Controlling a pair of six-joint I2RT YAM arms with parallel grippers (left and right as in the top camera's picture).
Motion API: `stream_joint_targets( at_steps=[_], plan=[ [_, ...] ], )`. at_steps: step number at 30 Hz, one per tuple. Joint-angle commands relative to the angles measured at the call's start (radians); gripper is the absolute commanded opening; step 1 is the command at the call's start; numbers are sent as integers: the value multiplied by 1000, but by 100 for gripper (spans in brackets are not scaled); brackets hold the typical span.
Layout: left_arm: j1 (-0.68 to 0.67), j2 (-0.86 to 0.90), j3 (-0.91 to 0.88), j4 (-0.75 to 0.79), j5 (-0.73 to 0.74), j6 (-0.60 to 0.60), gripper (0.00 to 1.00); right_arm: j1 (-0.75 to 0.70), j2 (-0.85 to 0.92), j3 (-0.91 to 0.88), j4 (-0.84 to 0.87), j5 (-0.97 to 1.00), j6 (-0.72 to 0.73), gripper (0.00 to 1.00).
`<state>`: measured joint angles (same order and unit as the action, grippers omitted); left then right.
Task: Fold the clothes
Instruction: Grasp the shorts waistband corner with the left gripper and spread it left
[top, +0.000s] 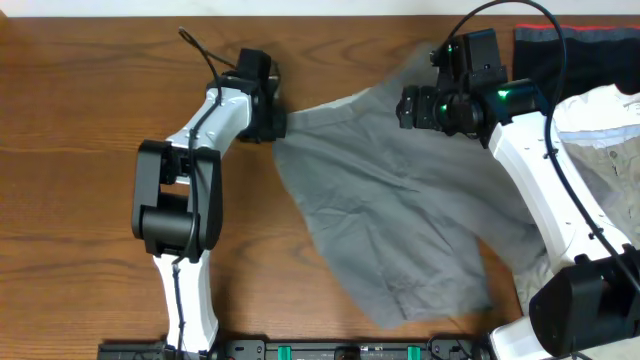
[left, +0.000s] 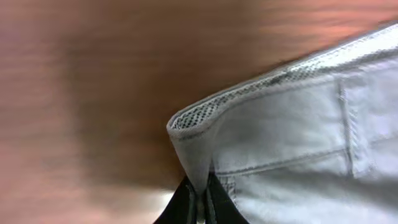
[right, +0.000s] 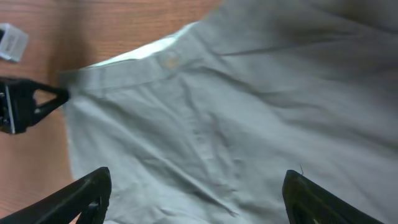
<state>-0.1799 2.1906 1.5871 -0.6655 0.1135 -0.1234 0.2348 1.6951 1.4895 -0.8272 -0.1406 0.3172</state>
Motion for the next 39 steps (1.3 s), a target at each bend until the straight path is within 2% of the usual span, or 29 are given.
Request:
stream_joint_targets(
  at_steps=[1, 8, 11, 13, 17, 21, 25, 26, 29, 36, 39],
  plan=[
    [97, 20, -15, -120, -357, -189, 6, -7, -1, 8, -8, 27, -19, 87],
    [330, 20, -15, -336, -395, -393, 6, -7, 1, 2, -14, 48, -18, 87],
    [414, 19, -15, -385, -378, -399, 6, -7, 18, -10, -13, 84, 9, 80],
    [452, 15, -15, -412, -374, -397, 6, -7, 40, -21, -15, 112, 47, 66],
    [493, -26, -14, -434, -355, -349, 6, -6, 119, -47, 6, 114, 103, 27],
    [497, -134, -14, -434, -337, -319, 6, -7, 236, -60, 61, 114, 146, 3],
    [497, -278, -14, -430, -294, -292, 17, -9, 343, -60, 123, 129, 185, 1],
    [497, -315, -14, -425, -275, -277, 25, -10, 361, -60, 142, 135, 188, 1],
    [496, -412, -14, -407, -203, -228, 34, -14, 417, -60, 218, 154, 187, 1],
    [455, -495, -14, -354, 176, 52, 44, -42, 563, -52, 360, 188, 235, 1],
    [410, -483, -14, -354, 261, 168, 51, -50, 636, -14, 359, 185, 250, 1]
  ],
)
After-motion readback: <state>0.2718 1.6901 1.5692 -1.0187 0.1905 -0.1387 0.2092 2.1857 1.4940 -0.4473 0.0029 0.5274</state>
